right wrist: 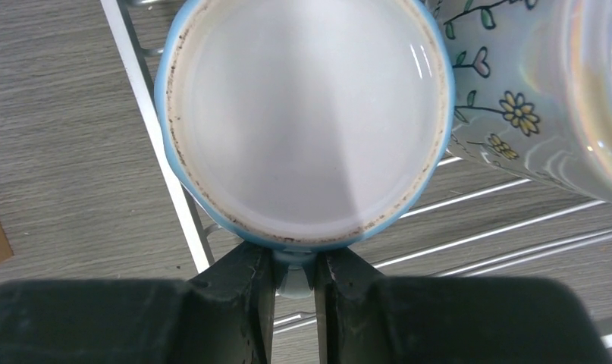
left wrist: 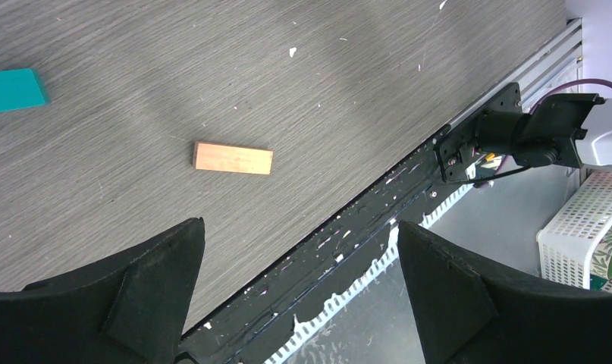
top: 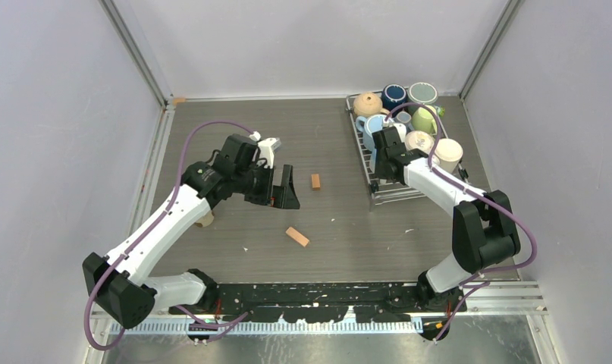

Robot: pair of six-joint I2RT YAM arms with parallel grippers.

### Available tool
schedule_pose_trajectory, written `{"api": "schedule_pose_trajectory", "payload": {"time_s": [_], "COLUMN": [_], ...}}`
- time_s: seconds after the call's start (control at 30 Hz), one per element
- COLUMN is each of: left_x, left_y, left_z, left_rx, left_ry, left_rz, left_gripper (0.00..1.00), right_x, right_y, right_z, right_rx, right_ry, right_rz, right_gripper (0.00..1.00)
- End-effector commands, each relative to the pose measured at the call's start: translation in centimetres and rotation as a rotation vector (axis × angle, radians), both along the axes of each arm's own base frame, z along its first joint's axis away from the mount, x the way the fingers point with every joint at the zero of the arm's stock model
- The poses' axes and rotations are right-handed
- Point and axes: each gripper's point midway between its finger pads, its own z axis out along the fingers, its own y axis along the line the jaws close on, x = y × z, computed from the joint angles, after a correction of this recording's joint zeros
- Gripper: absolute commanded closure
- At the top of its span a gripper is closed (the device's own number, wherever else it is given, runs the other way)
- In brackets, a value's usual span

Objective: Unload the cups from the dish rack
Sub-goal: Unload the cup from the dish rack.

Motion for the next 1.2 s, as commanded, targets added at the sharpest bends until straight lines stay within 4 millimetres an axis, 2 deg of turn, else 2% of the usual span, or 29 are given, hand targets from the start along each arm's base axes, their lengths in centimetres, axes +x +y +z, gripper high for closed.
{"api": "schedule_pose_trajectory", "payload": {"time_s": [0.0,0.13,0.5,0.83,0.97,1.07,1.17], "left_x": [0.6,1.1,2.5,4.1,4.7,5.1,5.7], "left_y": [-0.4,-0.4,-1.1,-1.5,-1.9,-2.0,-2.4], "left_z": [0.4,0.6,1.2,3.0,3.8,4.2,4.7], "left_rx": [-0.014,-0.013,-0.033,-0.058,-0.077,-0.086,-0.121], "left_ry": [-0.035,-0.043,-0.050,-0.100,-0.110,-0.112,-0.106], "left_rz": [0.006,0.025,0.071,0.120,0.133,0.150,0.169], "left_gripper": [0.00,0.00,0.00,0.00,0.00,0.00,0.00], "right_x": [0.9,1.2,1.0,0.5,-0.2,-0.9,-1.7], "right_y": [-1.0,-0.8,0.2,0.7,0.9,1.9,4.0], "right_z": [3.6,5.4,7.9,11.0,13.3,15.0,16.1], "right_rx": [-0.051,-0.056,-0.050,-0.006,0.027,0.092,0.193], "right_ry": [-0.092,-0.125,-0.165,-0.177,-0.203,-0.211,-0.199], "right_rz": [-0.034,-0.035,-0.014,-0.004,0.004,0.043,0.103], "right_gripper": [0.99,0.99,0.99,0.99,0.99,0.99,0.99]}}
